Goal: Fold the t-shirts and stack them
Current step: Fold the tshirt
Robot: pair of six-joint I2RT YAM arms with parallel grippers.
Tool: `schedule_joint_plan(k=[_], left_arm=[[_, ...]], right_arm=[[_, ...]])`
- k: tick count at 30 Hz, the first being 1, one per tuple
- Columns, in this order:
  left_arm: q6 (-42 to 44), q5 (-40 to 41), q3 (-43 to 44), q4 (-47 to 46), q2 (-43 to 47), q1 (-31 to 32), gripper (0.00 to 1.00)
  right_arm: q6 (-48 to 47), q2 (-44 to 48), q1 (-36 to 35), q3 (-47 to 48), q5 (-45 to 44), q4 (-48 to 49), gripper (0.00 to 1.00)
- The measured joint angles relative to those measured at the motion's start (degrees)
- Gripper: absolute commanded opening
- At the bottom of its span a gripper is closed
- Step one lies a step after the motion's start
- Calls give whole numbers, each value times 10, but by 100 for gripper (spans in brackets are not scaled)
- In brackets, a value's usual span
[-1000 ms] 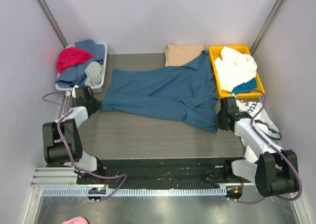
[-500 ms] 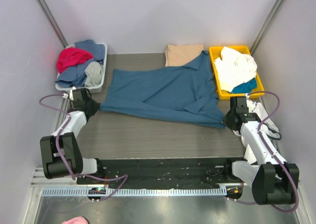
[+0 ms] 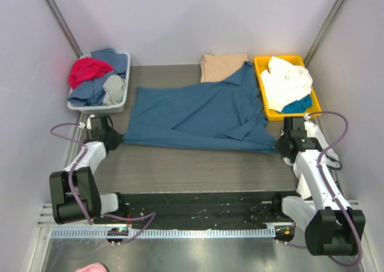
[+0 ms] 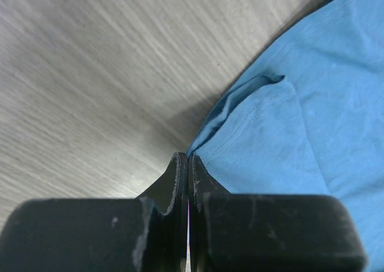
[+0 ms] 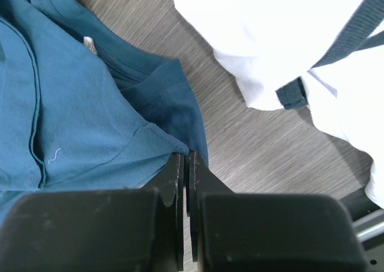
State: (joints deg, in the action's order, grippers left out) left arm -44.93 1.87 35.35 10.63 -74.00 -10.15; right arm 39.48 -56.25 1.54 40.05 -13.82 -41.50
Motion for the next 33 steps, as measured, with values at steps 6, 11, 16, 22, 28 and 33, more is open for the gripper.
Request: schedule_joint_plan(k=[6, 11, 16, 22, 28, 33], left_arm=[[-1, 0, -18, 5, 9, 0, 0], [-2, -2, -33, 6, 11, 0, 0], [-4, -2, -39, 8, 12, 0, 0], [-12, 0, -55, 11, 34, 0, 0], [-14, 13, -68, 45, 93, 0, 0], [-15, 31, -79, 79, 155, 1, 0]], right_arm=[[6, 5, 2, 1, -5, -18, 1], [16, 13, 5, 1, -7, -34, 1], [27, 21, 5, 2, -7, -44, 1], [39, 37, 5, 3, -7, -61, 1], [48, 50, 5, 5, -5, -76, 1], [55, 59, 5, 6, 0, -87, 1]])
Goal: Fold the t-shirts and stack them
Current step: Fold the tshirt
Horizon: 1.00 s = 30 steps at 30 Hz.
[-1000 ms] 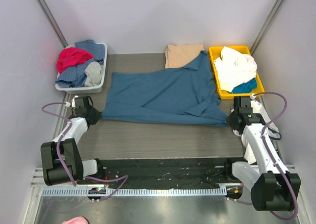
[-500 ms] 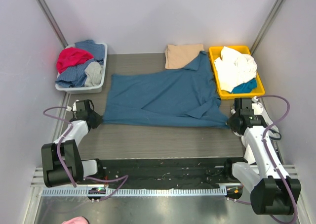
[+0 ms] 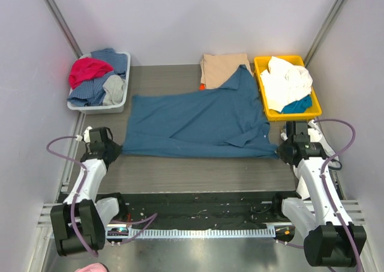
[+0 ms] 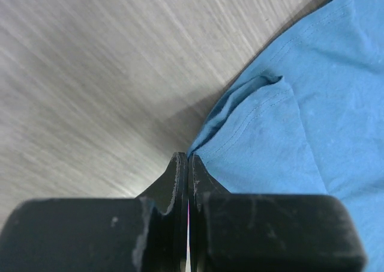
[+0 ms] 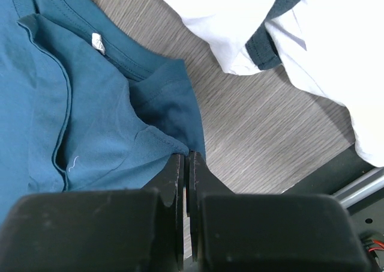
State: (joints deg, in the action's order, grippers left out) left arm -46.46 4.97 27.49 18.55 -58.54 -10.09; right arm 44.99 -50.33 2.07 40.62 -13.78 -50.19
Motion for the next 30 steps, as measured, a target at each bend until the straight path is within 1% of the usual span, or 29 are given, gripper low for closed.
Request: schedule_joint_plan(k=[3, 4, 6, 7, 8, 9, 10, 11, 13, 16, 20, 21, 24, 27, 30], left_arm=[[-2, 5, -10, 16, 19, 0, 3], [-3, 5, -13, 21, 23, 0, 6], [-11, 6, -23, 32, 32, 0, 27], [-12, 6, -24, 34, 34, 0, 38], [-14, 6, -27, 39, 37, 0, 65], [-15, 8, -28, 47, 42, 0, 77], [-14, 10, -28, 54, 48, 0, 88], [-17, 11, -28, 62, 57, 0, 99], [-23, 15, -26, 77, 79, -1, 100], [-27, 20, -18, 107, 129, -1, 100], [-23, 28, 24, 131, 178, -1, 100], [-20, 28, 35, 131, 180, -1, 100], [-7, 25, 65, 126, 179, -1, 100], [0, 21, 67, 126, 170, -1, 100], [4, 13, 66, 126, 160, -1, 100]], right_arm=[[2, 5, 0, 0, 2, -7, 9], [2, 6, 0, 0, 2, -9, 18], [3, 10, 1, 0, 6, -14, 29], [6, 12, 1, 0, 7, -15, 42], [7, 15, 1, 0, 9, -17, 51], [9, 17, 1, 0, 9, -20, 59], [11, 20, 1, 0, 10, -22, 72], [13, 23, 2, 0, 10, -23, 76], [15, 26, 2, 3, 8, -25, 81], [10, 28, 3, 21, -1, -29, 82], [-16, 21, 3, 50, 2, -10, 82], [-27, 8, 3, 56, 12, 4, 80], [-51, -33, 3, 63, 57, 48, 79], [-68, -90, -4, 59, 118, 96, 79], [-75, -118, -18, 42, 173, 139, 78]])
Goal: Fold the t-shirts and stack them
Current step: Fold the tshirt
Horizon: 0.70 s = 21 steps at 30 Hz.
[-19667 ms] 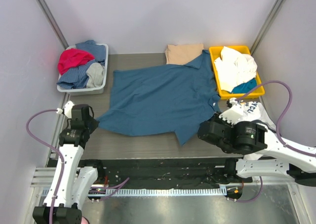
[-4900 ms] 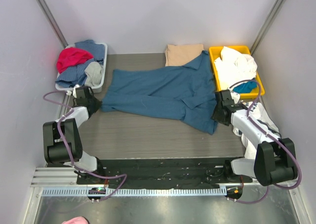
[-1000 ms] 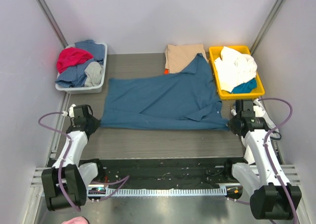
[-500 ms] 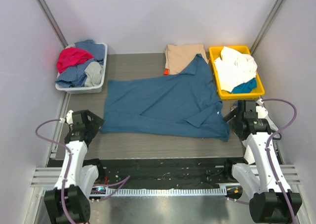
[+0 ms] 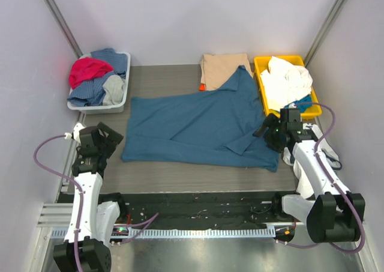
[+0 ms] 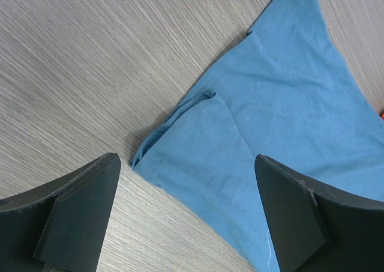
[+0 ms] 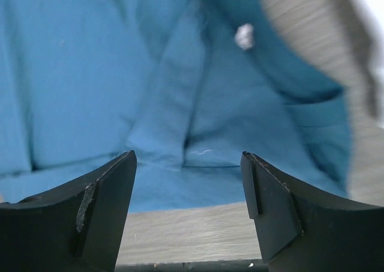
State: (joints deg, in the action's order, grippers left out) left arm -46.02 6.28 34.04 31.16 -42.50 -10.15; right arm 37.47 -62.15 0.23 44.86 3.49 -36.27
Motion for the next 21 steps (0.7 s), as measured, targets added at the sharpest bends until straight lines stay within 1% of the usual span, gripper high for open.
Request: schedule_joint_plan(k=[5, 9, 13, 21], left_arm=[[2, -6, -1, 0, 0, 0, 100], [5, -10, -1, -1, -4, 0, 100], [11, -14, -1, 0, -7, 0, 100], [15, -14, -3, 0, 0, 0, 100]], right_arm=[[3, -8, -50, -32, 48, 51, 78], [19, -13, -73, -55, 68, 93, 78], [32, -34, -85, -78, 71, 119, 78], [37, -62, -87, -107, 71, 160, 77]])
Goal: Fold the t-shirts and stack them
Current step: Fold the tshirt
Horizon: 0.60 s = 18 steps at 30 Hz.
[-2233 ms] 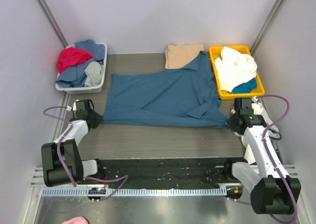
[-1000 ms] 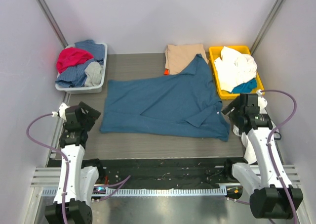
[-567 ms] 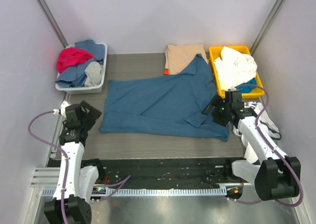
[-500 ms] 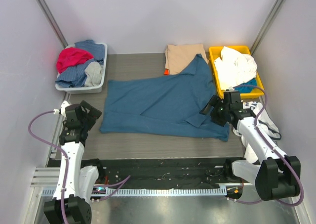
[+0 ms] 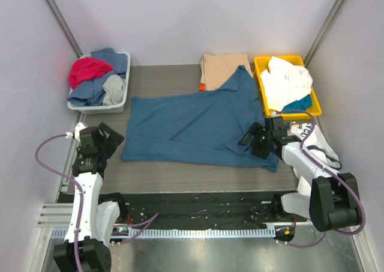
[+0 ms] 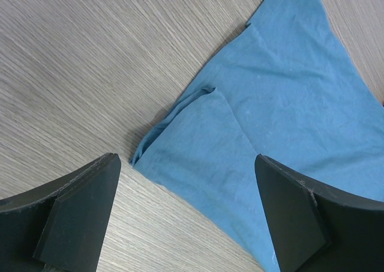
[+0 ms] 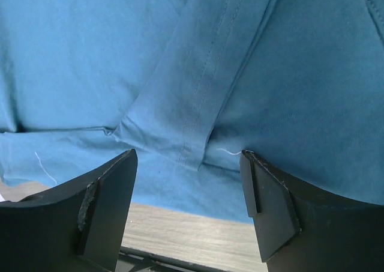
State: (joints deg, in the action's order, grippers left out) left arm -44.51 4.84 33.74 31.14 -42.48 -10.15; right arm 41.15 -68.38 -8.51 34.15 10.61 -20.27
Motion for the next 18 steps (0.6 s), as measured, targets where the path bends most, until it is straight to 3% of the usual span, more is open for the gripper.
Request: schedule_joint_plan(k=[18], left_arm=[[2, 0, -2, 0, 0, 0, 100]], right_arm=[[2, -31, 0, -4, -3, 46, 77]])
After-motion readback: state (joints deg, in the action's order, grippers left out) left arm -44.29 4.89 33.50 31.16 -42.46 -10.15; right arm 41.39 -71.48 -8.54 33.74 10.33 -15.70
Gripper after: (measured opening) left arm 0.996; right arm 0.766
